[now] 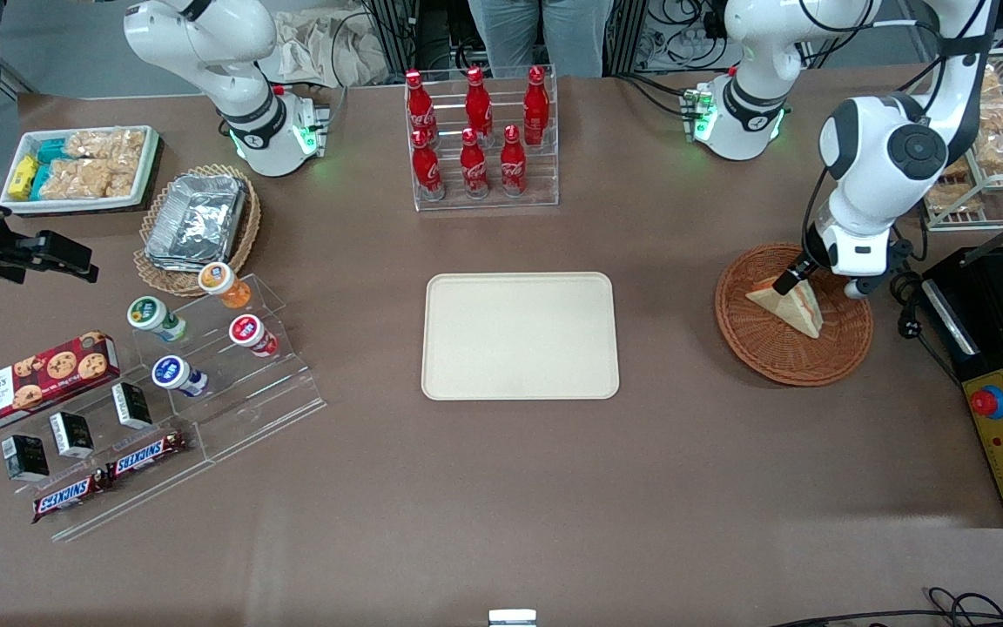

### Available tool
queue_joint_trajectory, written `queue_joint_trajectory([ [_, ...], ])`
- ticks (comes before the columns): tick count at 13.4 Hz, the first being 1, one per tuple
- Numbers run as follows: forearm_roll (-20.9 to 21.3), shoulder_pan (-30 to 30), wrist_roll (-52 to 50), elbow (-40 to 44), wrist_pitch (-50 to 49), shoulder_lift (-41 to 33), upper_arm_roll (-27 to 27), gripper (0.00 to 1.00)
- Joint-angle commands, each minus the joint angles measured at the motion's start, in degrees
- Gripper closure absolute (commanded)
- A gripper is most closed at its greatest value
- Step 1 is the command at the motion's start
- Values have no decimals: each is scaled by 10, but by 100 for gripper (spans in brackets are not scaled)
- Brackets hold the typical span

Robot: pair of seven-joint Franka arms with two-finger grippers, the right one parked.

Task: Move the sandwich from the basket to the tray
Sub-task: 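Lower the open left gripper toward the wrapped sandwich in the basket, then descend around the sandwich's upright edge and close the left gripper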

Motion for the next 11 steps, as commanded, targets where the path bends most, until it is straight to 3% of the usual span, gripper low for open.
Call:
queue_joint_trajectory([
  [1, 13, 2, -16, -16, 37, 7, -2, 0],
  [11, 13, 15, -16, -19, 49, 24, -1, 0],
])
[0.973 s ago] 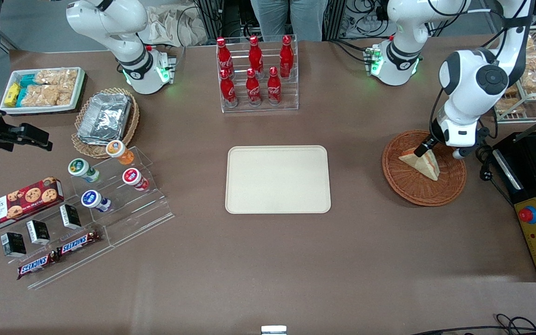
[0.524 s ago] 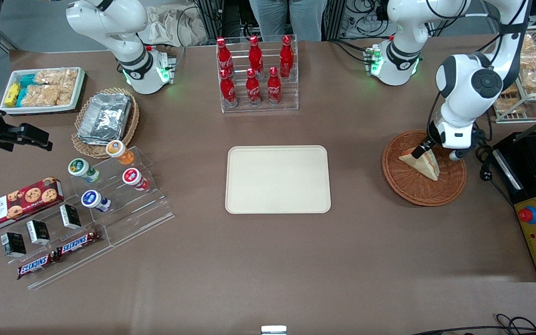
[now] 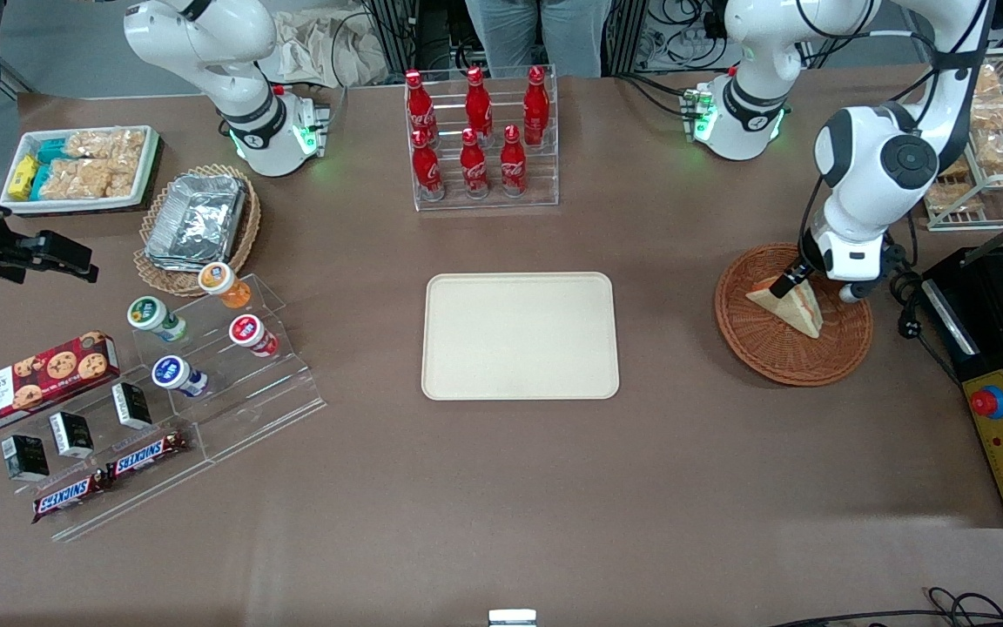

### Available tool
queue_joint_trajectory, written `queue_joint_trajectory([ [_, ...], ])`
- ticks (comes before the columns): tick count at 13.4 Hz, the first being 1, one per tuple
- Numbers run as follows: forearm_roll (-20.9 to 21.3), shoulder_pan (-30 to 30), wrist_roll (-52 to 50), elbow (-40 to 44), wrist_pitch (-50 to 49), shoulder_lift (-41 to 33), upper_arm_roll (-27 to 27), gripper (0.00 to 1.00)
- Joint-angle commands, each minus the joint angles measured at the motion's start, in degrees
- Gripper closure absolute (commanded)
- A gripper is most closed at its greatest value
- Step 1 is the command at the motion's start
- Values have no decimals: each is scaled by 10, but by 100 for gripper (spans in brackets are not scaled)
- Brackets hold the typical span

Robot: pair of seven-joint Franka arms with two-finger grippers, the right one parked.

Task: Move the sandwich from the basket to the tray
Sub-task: 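Descend around the sandwich's upright edge and close the left gripper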

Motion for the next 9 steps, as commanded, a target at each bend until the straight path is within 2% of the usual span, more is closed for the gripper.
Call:
queue_joint_trajectory([
  [1, 14, 10, -16, -9, 21, 1, -2, 0],
  [9, 13, 10, -16, -16, 52, 23, -2, 0],
])
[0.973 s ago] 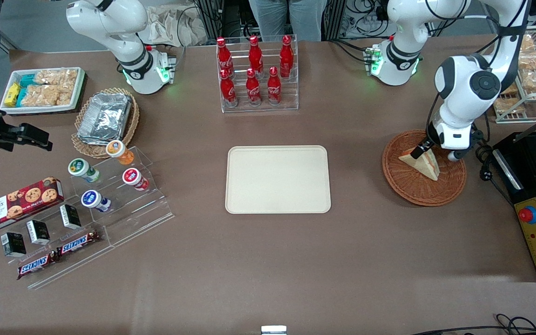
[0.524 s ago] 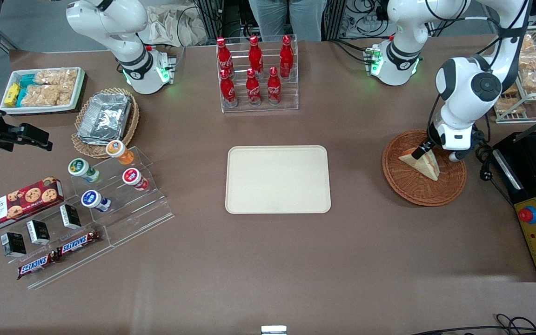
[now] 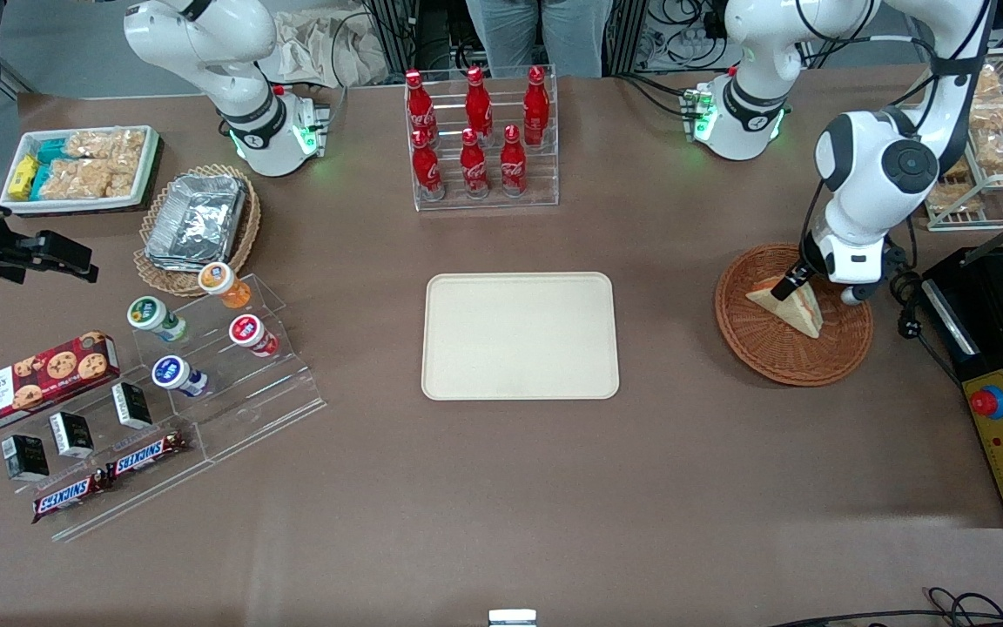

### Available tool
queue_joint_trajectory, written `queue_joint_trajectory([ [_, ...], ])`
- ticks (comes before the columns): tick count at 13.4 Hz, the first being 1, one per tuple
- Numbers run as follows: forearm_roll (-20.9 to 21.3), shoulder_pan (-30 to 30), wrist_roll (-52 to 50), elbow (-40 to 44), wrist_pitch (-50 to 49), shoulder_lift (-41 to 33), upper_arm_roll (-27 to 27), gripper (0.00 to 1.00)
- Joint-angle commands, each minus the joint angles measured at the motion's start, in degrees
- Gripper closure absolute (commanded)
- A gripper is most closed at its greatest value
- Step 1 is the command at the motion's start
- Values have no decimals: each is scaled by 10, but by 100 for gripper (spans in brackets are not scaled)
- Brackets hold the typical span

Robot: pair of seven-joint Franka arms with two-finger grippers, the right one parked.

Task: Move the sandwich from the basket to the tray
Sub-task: 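Descend around the sandwich's upright edge and close the left gripper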

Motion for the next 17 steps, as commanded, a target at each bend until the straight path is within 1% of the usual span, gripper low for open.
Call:
queue_joint_trajectory([
  [1, 14, 3, -15, -14, 35, 8, -2, 0],
  [7, 13, 3, -15, -19, 65, 31, -1, 0],
  [12, 14, 3, -15, -19, 69, 40, -1, 1],
  [14, 14, 3, -15, -19, 69, 40, -1, 11],
  [17, 14, 4, -15, -19, 69, 40, 1, 32],
])
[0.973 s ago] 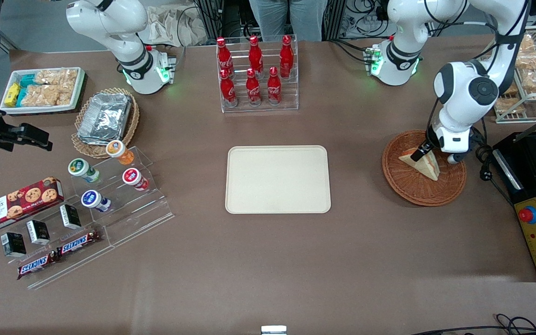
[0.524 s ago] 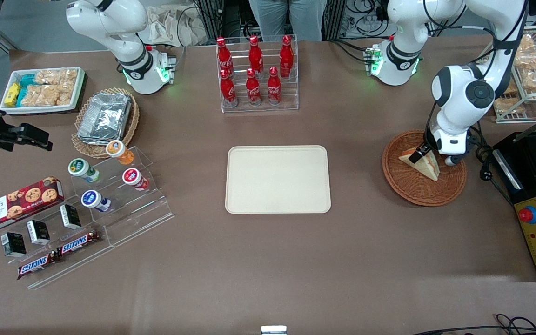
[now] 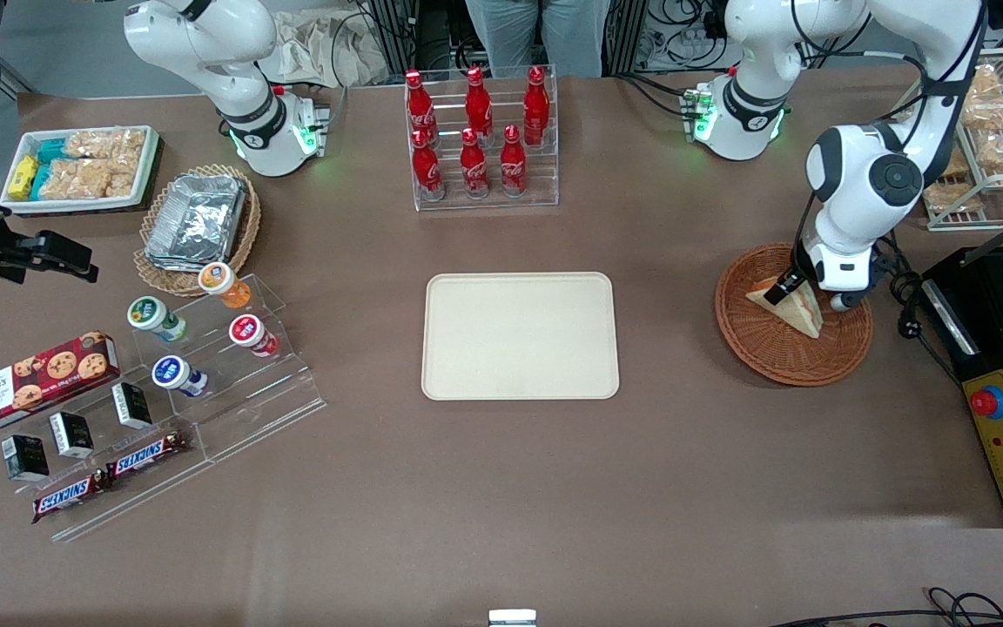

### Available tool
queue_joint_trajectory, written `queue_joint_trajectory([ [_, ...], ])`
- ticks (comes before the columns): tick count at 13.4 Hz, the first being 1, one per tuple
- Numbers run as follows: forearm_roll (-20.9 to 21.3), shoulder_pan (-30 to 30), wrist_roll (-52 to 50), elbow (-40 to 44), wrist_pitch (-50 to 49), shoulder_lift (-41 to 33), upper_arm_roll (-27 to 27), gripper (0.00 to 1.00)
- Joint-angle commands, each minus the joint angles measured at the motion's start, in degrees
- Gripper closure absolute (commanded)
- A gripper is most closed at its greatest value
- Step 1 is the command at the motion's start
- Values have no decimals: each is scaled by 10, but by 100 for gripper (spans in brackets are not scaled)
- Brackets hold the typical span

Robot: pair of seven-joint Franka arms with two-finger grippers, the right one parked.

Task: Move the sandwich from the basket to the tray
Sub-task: 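Descend around the sandwich's upright edge and close the left gripper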

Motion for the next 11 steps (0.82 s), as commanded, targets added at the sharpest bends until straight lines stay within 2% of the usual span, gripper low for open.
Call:
queue_joint_trajectory([
  [1, 14, 3, -15, -12, 25, -1, 0, 39],
  [3, 14, 3, -15, -12, 25, 0, 0, 67],
  [5, 14, 3, -15, -12, 25, 0, 0, 85],
  [8, 14, 3, -14, -11, 24, 0, 0, 100],
  [11, 14, 3, -8, -11, 24, -1, 0, 100],
])
